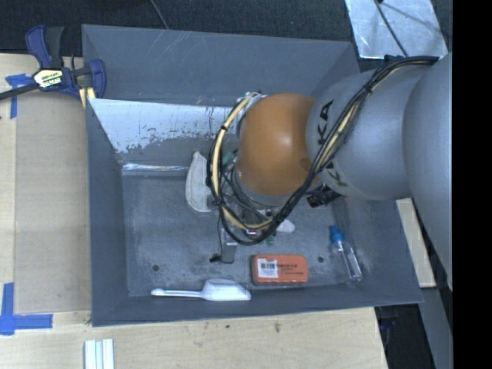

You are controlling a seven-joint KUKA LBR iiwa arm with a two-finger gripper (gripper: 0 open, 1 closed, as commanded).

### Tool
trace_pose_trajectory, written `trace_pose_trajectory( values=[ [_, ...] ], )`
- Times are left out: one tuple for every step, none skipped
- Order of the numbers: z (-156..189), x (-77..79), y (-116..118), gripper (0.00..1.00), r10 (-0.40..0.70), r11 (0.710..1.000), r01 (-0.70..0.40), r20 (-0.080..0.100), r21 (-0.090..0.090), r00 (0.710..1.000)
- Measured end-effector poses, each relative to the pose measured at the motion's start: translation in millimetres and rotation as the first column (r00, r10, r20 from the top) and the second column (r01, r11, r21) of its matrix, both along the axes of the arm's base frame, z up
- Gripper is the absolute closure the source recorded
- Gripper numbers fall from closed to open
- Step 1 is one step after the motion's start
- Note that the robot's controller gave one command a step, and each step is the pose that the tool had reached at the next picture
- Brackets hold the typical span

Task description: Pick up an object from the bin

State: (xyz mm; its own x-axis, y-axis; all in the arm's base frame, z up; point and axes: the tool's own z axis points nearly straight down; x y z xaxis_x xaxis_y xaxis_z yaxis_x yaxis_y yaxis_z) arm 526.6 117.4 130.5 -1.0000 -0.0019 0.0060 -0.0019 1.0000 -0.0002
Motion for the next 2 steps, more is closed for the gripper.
trace_pose_trajectory(
  values=[
    [4.4, 2.0, -0.4, 0.00, -0.002, 1.000, 0.002, 0.008, 0.001, 1.000],
    [49.8, 9.8, -30.6, 0.00, 0.011, 1.000, -0.011, 0.001, 0.001, 1.000]
  ],
)
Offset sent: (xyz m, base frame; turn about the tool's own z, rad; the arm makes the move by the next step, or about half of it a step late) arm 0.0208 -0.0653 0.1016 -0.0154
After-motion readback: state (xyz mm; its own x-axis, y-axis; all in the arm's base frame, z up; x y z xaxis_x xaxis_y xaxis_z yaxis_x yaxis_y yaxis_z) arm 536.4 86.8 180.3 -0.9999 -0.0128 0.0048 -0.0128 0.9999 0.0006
